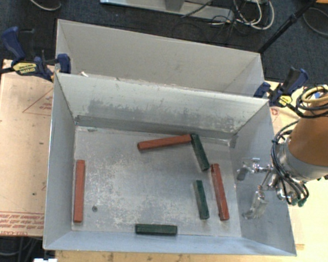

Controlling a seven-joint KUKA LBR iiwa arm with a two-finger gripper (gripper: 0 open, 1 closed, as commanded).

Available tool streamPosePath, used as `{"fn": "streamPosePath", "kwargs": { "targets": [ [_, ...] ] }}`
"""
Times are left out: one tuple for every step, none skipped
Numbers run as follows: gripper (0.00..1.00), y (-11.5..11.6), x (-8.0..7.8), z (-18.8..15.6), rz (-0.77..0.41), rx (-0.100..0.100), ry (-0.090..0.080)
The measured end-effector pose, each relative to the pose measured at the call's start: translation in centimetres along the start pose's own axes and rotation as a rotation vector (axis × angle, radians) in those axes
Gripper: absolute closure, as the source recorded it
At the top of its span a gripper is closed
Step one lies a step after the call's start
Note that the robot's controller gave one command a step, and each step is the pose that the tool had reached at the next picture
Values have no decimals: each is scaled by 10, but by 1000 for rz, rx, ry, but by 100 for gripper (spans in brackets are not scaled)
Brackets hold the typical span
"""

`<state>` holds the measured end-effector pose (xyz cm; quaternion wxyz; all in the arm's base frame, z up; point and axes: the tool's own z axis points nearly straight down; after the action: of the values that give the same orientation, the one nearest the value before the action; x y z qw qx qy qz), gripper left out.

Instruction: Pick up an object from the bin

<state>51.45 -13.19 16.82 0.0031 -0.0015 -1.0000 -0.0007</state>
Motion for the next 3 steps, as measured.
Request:
{"fn": "streamPosePath", "kwargs": {
  "targets": [
    [0, 60, 20, 71, -284, -2, -2],
    [0, 46, 5, 97, -467, 2, -12],
    [100, 46, 5, 96, -469, 4, -15]
  ]
}}
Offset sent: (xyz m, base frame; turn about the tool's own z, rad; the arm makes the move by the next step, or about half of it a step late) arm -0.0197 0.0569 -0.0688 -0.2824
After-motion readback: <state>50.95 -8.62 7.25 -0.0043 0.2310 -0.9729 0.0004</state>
